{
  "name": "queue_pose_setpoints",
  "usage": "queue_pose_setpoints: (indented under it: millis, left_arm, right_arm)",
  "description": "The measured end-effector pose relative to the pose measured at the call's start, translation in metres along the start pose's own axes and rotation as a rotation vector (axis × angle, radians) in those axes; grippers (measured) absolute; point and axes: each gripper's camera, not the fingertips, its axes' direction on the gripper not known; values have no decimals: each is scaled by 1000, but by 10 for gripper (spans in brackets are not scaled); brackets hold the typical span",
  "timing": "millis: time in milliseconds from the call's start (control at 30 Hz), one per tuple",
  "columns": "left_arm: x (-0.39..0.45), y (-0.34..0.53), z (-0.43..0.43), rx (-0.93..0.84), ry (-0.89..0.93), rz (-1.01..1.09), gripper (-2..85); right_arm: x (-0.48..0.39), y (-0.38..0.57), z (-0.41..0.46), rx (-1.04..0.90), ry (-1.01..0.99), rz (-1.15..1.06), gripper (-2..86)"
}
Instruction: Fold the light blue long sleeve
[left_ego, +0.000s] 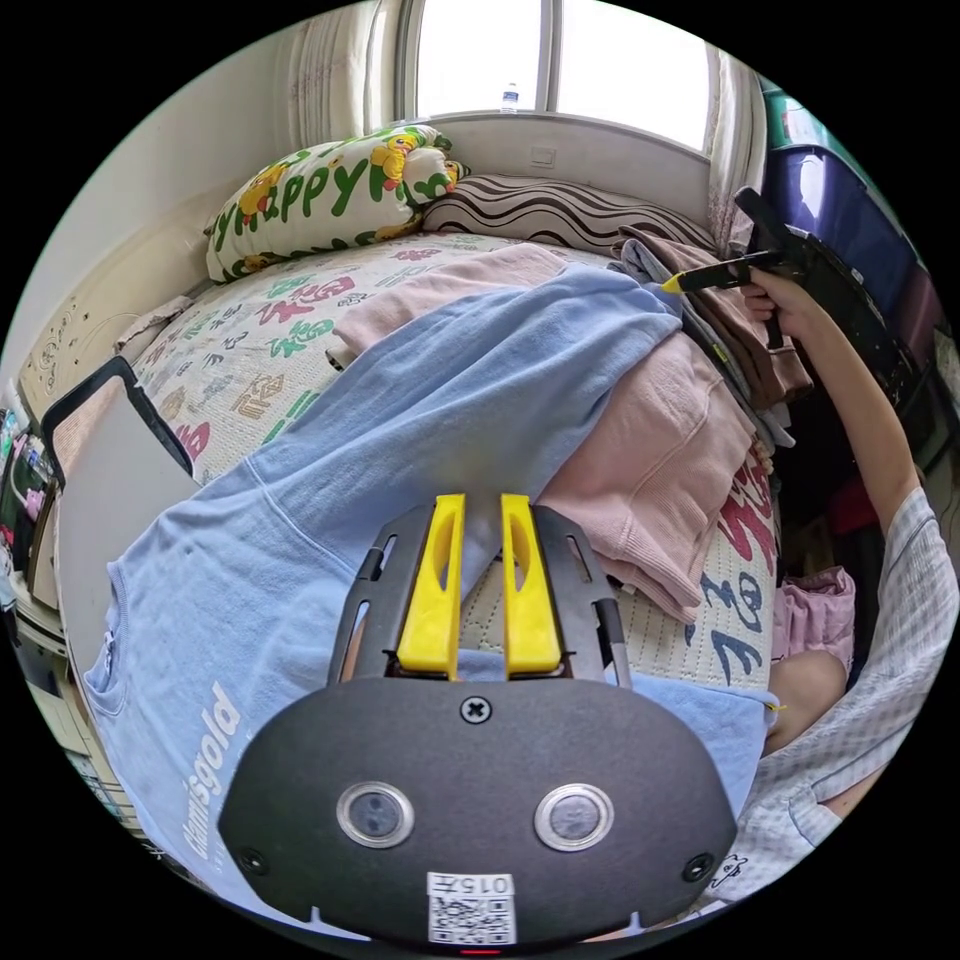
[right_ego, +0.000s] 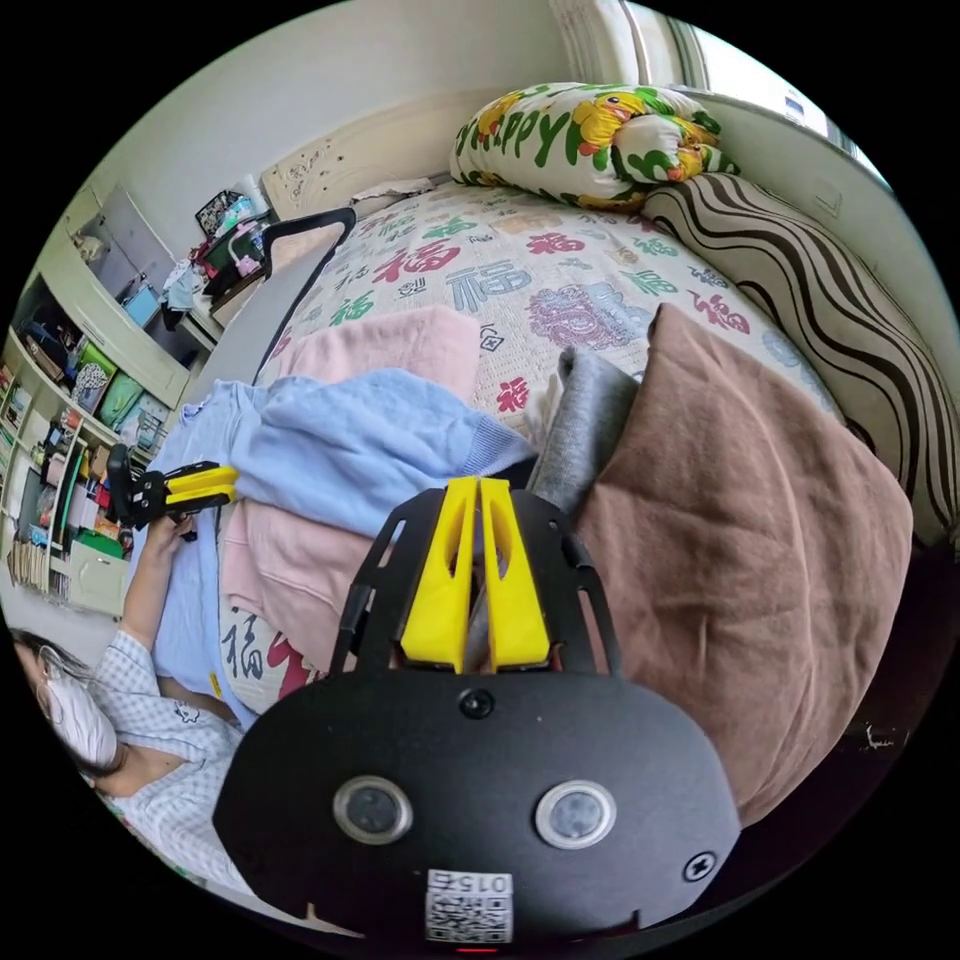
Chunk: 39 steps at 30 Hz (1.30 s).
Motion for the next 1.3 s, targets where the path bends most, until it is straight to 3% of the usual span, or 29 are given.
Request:
queue_pose_setpoints:
  millis: [200,400,567,700,767,900,1033,1100,1167,1200,1233,1300]
  left_arm:
    - [3,-5,1,4,5,-4,62]
    - [6,-8,-2,23,2,-17,62]
    - [2,16,-38,266,29,-32,65]
    - [2,1,-26,167,44,-18,85]
    - [11,-19,-6,27,55,32,91]
    - [31,-37,17,-113,-82,80,50]
    - [44,-22,-17,-15,-88,204,26]
    - [48,-16,-33,13,-90,261,26]
    - [52,-20,-23,-80,-91,289,35]
    - [52,-22,-17,-109,-74,291,39]
    - [49,-24,-6,-139,-30,280,48]
    - [41,-25,-2,-152,4,251,59]
  right_arm:
    - [-5,7,-6,77,3,11,-7]
    - [-2,13,-30,283,-1,94,-5]
    - [-12,-1,-36,396,86,164,-5]
    - [-38,-16,-26,442,198,146,-5]
    - [-57,-28,-27,491,234,130,-5]
    - [-90,-50,-30,513,287,83,-4]
    - [-121,-68,-17,433,481,16,-5]
    - [-118,-74,6,288,560,-12,-5]
    - [-99,-80,63,-115,510,-45,-4]
    - [-94,-79,77,-198,481,-49,-4]
    - [-93,-70,92,-241,469,-73,-4]
    - [-97,-57,93,-151,511,-83,-4]
